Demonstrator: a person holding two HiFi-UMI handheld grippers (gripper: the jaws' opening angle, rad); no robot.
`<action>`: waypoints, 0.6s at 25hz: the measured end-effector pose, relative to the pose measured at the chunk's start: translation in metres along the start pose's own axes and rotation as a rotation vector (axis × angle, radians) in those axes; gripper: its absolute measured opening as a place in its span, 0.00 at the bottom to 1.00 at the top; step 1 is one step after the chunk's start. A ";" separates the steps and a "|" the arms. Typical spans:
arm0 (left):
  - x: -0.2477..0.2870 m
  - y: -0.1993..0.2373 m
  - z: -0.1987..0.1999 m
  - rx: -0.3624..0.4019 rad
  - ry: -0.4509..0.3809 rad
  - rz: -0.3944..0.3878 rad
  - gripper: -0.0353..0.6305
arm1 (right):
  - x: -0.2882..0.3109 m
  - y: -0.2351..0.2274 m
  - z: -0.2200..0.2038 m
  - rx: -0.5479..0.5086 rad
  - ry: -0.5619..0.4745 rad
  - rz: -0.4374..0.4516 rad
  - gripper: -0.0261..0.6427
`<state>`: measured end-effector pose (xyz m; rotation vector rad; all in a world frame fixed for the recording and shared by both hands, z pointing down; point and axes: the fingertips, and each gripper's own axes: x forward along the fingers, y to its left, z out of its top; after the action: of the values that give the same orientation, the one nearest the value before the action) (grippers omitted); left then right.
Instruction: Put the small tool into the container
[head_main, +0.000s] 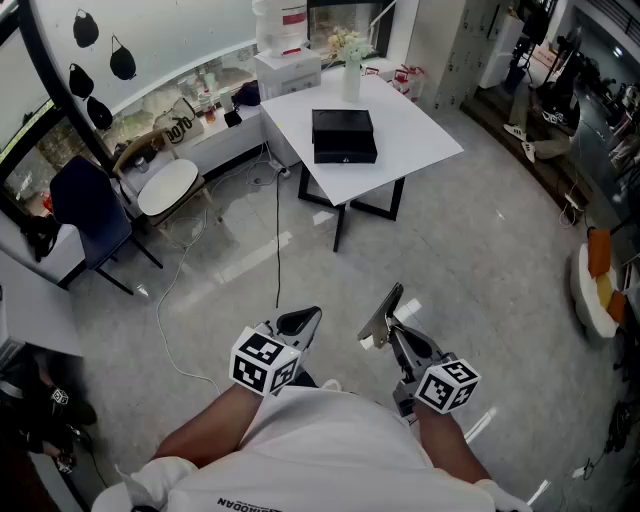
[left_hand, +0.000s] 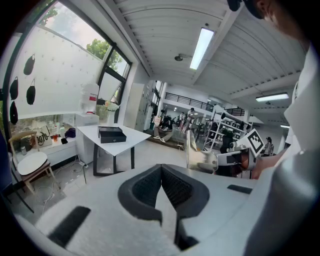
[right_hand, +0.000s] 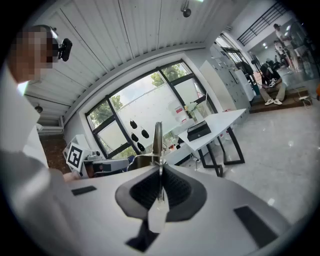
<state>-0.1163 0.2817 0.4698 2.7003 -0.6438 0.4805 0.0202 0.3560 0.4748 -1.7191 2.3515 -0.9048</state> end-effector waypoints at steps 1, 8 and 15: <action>0.000 0.001 0.001 0.000 -0.002 0.000 0.07 | 0.000 0.000 0.000 0.000 0.000 0.000 0.05; -0.003 0.004 -0.001 -0.002 -0.004 0.005 0.07 | 0.006 0.003 -0.002 -0.003 0.003 0.005 0.05; -0.004 0.006 -0.001 -0.010 -0.001 0.010 0.07 | 0.007 0.005 0.000 0.030 -0.011 0.030 0.05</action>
<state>-0.1224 0.2789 0.4709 2.6898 -0.6583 0.4775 0.0131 0.3504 0.4742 -1.6687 2.3388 -0.9187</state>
